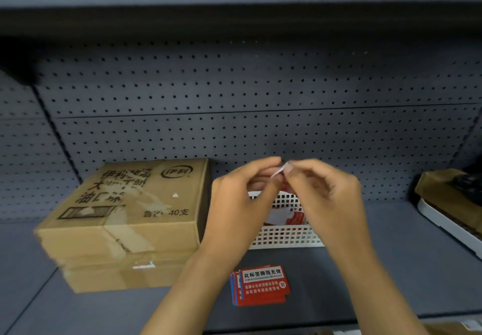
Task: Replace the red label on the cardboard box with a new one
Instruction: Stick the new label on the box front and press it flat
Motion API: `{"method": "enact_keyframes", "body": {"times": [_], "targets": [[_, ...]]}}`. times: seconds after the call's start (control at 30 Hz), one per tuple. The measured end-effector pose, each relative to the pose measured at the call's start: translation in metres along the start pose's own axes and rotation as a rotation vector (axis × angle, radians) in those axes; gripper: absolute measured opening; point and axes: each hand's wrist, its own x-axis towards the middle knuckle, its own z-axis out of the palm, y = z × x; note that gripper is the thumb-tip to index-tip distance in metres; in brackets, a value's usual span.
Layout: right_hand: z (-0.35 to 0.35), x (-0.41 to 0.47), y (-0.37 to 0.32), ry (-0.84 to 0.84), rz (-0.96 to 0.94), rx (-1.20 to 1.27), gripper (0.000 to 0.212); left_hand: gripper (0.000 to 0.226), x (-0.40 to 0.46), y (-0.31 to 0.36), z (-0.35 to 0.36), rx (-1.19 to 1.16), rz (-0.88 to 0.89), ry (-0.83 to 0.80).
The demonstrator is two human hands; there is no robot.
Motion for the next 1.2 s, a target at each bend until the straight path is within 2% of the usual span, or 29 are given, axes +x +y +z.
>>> {"method": "enact_keyframes", "body": {"times": [0.13, 0.23, 0.37, 0.57, 0.7, 0.9, 1.03, 1.2], "targets": [[0.004, -0.006, -0.008, 0.028, -0.028, 0.017, 0.018, 0.018, 0.000, 0.002, -0.020, -0.139, -0.082, 0.097], [0.008, -0.004, -0.007, 0.098, 0.031, 0.076, 0.013, 0.019, -0.004, 0.007, -0.032, -0.311, -0.155, 0.156], [0.021, -0.003, -0.005, -0.067, 0.127, 0.089, 0.017, 0.020, -0.012, 0.010, -0.048, -0.393, -0.198, 0.227], [0.049, -0.020, -0.004, -0.195, 0.016, 0.110, 0.015, 0.021, -0.045, -0.001, -0.081, -0.233, -0.220, 0.345], [0.069, -0.041, -0.008, -0.209, -0.024, 0.086, 0.015, 0.016, -0.067, -0.014, -0.107, -0.085, -0.243, 0.445], [0.106, -0.074, -0.024, -0.168, -0.038, 0.036, 0.016, 0.029, -0.088, -0.021, -0.160, -0.067, -0.304, 0.434], [0.136, -0.096, -0.026, -0.132, -0.012, 0.012, 0.012, 0.012, -0.102, -0.035, -0.195, 0.009, -0.287, 0.401], [0.171, -0.113, -0.021, -0.125, -0.016, -0.066, 0.011, 0.013, -0.112, -0.059, -0.219, 0.124, -0.327, 0.382]]}}
